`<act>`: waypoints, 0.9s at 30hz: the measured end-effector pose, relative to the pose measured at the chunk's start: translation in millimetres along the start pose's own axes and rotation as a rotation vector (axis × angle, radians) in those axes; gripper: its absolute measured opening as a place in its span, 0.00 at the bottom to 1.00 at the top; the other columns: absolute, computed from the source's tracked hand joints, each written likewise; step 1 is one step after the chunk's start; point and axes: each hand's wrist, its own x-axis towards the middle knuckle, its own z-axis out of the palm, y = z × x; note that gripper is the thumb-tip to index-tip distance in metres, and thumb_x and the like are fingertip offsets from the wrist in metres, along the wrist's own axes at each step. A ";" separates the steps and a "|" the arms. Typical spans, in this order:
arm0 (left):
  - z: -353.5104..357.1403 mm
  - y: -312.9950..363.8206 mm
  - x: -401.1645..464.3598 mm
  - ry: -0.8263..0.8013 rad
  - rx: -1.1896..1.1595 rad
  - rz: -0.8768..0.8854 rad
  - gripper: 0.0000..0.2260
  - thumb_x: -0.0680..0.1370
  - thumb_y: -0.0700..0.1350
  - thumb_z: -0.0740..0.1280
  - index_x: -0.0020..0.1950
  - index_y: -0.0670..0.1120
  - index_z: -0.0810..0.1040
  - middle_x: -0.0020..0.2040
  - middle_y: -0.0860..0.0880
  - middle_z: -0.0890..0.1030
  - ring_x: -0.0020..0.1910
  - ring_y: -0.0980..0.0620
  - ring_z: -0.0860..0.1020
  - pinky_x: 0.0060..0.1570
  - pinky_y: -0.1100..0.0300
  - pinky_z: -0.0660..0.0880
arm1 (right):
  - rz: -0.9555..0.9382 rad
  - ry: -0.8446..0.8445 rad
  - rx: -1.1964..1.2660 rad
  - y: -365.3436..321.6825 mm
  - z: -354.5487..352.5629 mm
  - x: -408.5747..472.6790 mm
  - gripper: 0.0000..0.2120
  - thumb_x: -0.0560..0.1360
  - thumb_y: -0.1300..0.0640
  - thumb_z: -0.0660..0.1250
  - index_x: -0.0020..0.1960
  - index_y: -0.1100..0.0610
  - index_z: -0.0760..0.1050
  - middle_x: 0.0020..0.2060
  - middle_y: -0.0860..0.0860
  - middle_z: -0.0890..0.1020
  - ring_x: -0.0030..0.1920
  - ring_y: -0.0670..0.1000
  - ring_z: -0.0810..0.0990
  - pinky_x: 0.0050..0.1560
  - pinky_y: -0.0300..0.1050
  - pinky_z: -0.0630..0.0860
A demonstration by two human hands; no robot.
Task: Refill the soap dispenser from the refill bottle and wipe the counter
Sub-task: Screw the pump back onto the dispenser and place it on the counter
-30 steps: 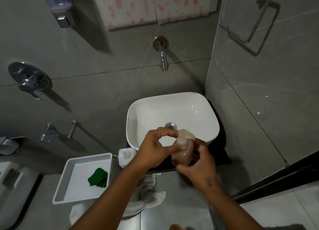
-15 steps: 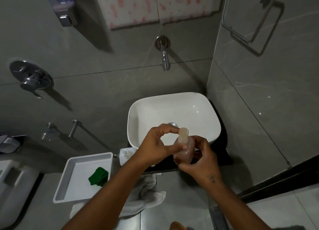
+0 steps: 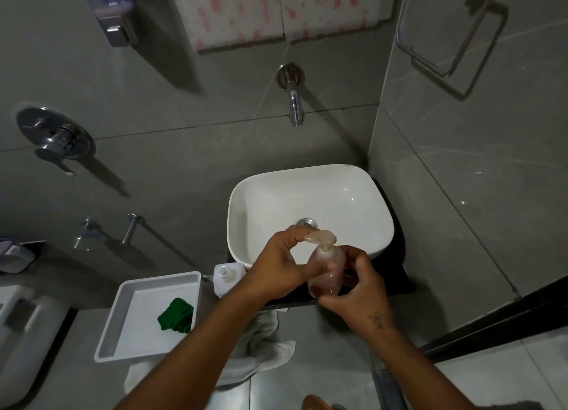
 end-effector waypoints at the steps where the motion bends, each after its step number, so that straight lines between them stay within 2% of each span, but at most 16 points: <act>1: 3.1 -0.9 0.1 0.062 0.012 0.002 0.15 0.68 0.38 0.82 0.53 0.44 0.86 0.57 0.43 0.84 0.61 0.47 0.80 0.67 0.44 0.73 | -0.008 -0.007 0.001 -0.8 0.9 0.5 0.32 0.55 0.51 0.81 0.54 0.33 0.71 0.51 0.33 0.81 0.49 0.39 0.83 0.41 0.31 0.78; 3: 3.9 -3.2 2.1 0.123 -0.002 -0.014 0.16 0.65 0.38 0.84 0.49 0.45 0.86 0.54 0.44 0.84 0.57 0.49 0.82 0.65 0.47 0.75 | -0.020 -0.018 0.000 -1.5 2.1 0.6 0.32 0.56 0.52 0.81 0.54 0.32 0.71 0.51 0.33 0.81 0.49 0.39 0.83 0.41 0.31 0.79; 5: -0.9 -3.9 3.9 0.062 -0.035 0.013 0.14 0.66 0.36 0.83 0.47 0.46 0.85 0.49 0.47 0.85 0.52 0.53 0.83 0.60 0.56 0.76 | -0.020 -0.013 0.011 -0.7 1.6 0.3 0.32 0.57 0.53 0.81 0.54 0.33 0.71 0.51 0.34 0.81 0.50 0.39 0.83 0.41 0.32 0.78; 7: -5.2 -4.2 4.2 -0.002 -0.043 0.039 0.12 0.69 0.35 0.81 0.48 0.44 0.84 0.48 0.46 0.85 0.51 0.50 0.82 0.59 0.62 0.75 | -0.022 -0.016 0.017 -0.2 0.3 0.5 0.32 0.58 0.53 0.81 0.54 0.33 0.70 0.52 0.34 0.81 0.51 0.39 0.82 0.41 0.31 0.78; 8: -6.0 -4.8 3.8 -0.011 -0.045 0.037 0.11 0.70 0.35 0.80 0.49 0.43 0.83 0.48 0.45 0.85 0.52 0.47 0.82 0.59 0.62 0.75 | -0.023 -0.020 0.017 0.2 -0.2 0.5 0.32 0.58 0.52 0.81 0.54 0.34 0.70 0.52 0.33 0.80 0.51 0.38 0.81 0.42 0.30 0.78; 11: -2.7 -7.5 1.2 0.013 -0.042 0.023 0.13 0.70 0.36 0.80 0.50 0.43 0.82 0.50 0.43 0.85 0.54 0.42 0.81 0.62 0.51 0.76 | -0.017 -0.031 0.026 2.8 -0.7 -0.2 0.32 0.57 0.50 0.81 0.56 0.35 0.71 0.52 0.35 0.81 0.51 0.39 0.82 0.43 0.32 0.79; 14: -3.5 -11.1 -0.8 -0.029 -0.047 0.038 0.15 0.70 0.34 0.79 0.53 0.44 0.82 0.54 0.43 0.84 0.59 0.42 0.80 0.65 0.39 0.73 | -0.010 -0.097 0.055 5.1 -4.9 1.3 0.34 0.58 0.54 0.82 0.59 0.36 0.72 0.54 0.39 0.82 0.55 0.43 0.83 0.46 0.37 0.81; 17: -14.4 -18.0 -2.6 -0.170 -0.194 -0.034 0.22 0.72 0.29 0.66 0.65 0.40 0.78 0.72 0.43 0.76 0.75 0.43 0.71 0.71 0.33 0.68 | -0.042 -0.192 0.095 4.2 -15.3 7.2 0.36 0.60 0.60 0.83 0.62 0.38 0.76 0.60 0.45 0.79 0.60 0.46 0.80 0.50 0.39 0.81; 20: -24.7 -24.7 -4.1 -0.297 -0.377 -0.158 0.30 0.68 0.25 0.59 0.71 0.34 0.72 0.73 0.36 0.72 0.76 0.38 0.68 0.70 0.28 0.65 | -0.036 -0.283 0.219 2.4 -25.7 13.6 0.36 0.59 0.65 0.83 0.64 0.45 0.79 0.61 0.55 0.79 0.60 0.48 0.81 0.51 0.39 0.80; 23: -22.3 -30.2 -4.2 -0.343 -0.342 -0.144 0.31 0.72 0.24 0.67 0.75 0.38 0.71 0.71 0.35 0.75 0.73 0.37 0.71 0.70 0.34 0.68 | -0.023 -0.307 0.360 3.6 -34.4 18.1 0.34 0.60 0.64 0.82 0.65 0.52 0.80 0.60 0.56 0.82 0.60 0.52 0.82 0.53 0.43 0.79; 27: -13.2 -28.6 -0.3 -0.326 -0.339 -0.178 0.33 0.73 0.29 0.75 0.76 0.46 0.72 0.69 0.40 0.78 0.69 0.40 0.76 0.64 0.47 0.76 | 0.036 -0.333 0.505 9.7 -42.1 18.6 0.29 0.65 0.65 0.78 0.65 0.50 0.80 0.61 0.52 0.83 0.62 0.53 0.81 0.54 0.47 0.80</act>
